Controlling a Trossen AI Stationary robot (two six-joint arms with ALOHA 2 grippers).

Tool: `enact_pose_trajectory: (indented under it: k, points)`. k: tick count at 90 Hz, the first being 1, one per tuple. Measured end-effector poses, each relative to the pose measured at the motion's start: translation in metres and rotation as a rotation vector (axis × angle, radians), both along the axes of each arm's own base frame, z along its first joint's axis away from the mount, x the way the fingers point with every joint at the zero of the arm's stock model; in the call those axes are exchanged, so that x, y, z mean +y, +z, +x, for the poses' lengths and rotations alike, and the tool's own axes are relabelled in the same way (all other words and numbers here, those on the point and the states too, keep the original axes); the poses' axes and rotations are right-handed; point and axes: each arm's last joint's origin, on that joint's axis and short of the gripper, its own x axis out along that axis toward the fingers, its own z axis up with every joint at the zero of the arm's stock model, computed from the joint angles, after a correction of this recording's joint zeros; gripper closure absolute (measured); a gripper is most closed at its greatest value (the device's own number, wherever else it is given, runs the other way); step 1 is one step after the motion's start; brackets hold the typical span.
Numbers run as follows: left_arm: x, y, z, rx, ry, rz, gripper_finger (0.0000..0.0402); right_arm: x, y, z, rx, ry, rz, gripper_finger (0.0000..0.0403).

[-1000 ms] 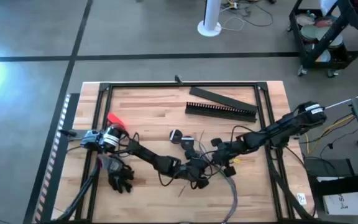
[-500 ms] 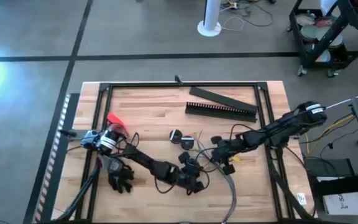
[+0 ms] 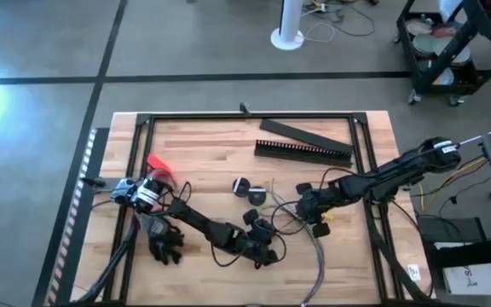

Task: Ziptie cables
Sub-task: Wrap the black zip tie on the cables

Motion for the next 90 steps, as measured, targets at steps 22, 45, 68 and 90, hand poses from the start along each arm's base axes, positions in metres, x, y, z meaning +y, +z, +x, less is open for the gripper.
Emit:
enact_pose_trajectory:
  k: [22, 45, 68, 90]
  points:
    - [-0.004, 0.007, -0.002, 0.006, -0.049, -0.005, 0.0402, 0.001, -0.009, 0.003, -0.05, 0.025, 0.006, 0.0259]
    - [-0.006, 0.007, -0.003, 0.015, -0.075, -0.015, 0.0401, 0.002, -0.022, 0.007, -0.033, 0.042, -0.002, 0.0336]
    - [-0.007, 0.007, -0.002, 0.018, -0.084, -0.023, 0.0401, 0.003, -0.024, 0.009, -0.05, 0.07, -0.013, 0.0396]
    - [-0.006, 0.007, -0.002, 0.023, -0.096, -0.019, 0.0401, 0.001, -0.024, 0.01, -0.062, 0.064, -0.013, 0.0343]
